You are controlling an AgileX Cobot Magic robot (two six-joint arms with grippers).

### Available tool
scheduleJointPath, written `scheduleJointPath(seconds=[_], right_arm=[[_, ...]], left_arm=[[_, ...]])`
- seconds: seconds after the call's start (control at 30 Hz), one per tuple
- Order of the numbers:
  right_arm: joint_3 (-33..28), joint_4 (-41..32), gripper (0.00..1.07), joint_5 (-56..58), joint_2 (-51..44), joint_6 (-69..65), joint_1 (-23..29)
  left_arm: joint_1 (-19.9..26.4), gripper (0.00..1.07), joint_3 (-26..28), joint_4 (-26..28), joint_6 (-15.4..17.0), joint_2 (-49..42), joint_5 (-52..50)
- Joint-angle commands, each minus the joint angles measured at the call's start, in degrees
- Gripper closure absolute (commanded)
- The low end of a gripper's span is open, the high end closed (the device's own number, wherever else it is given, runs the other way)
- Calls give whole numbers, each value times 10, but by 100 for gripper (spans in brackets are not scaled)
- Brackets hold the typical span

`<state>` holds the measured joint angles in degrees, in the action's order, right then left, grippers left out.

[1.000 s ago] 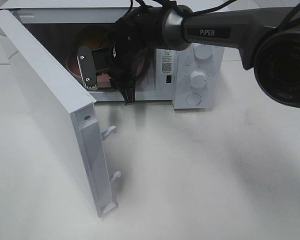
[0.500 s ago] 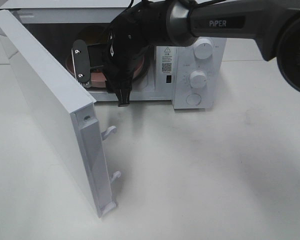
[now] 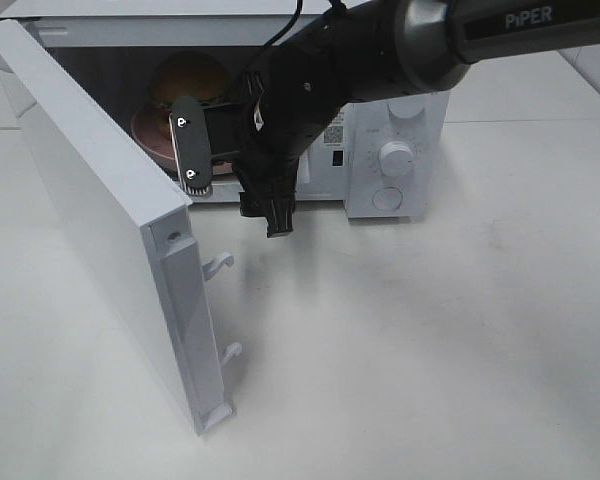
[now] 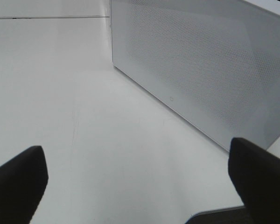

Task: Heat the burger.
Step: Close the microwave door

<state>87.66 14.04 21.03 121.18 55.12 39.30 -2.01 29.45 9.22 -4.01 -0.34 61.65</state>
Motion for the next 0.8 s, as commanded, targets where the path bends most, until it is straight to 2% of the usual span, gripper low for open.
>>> scheduleJointPath(seconds=[0.03,0.07,0.1,0.13,0.37,0.8], right_arm=[[-38,3,34,-9,-30,-10,2],[-38,3,34,-9,-30,-10,2],[-64,3,34,-19,-46,-10,2],[-64,3,34,-19,-46,-10,2],[-160,3,34,-64,-107,-21,2],[-272,3,34,-69,-216,-70,2]], left_arm=[[-2,9,0,1,-2,-9,-5],[-2,9,0,1,-2,-9,-5],[-2,9,0,1,-2,-9,-5],[-2,9,0,1,-2,-9,-5],[-2,9,0,1,-2,-9,-5],[-2,9,0,1,-2,-9,-5]])
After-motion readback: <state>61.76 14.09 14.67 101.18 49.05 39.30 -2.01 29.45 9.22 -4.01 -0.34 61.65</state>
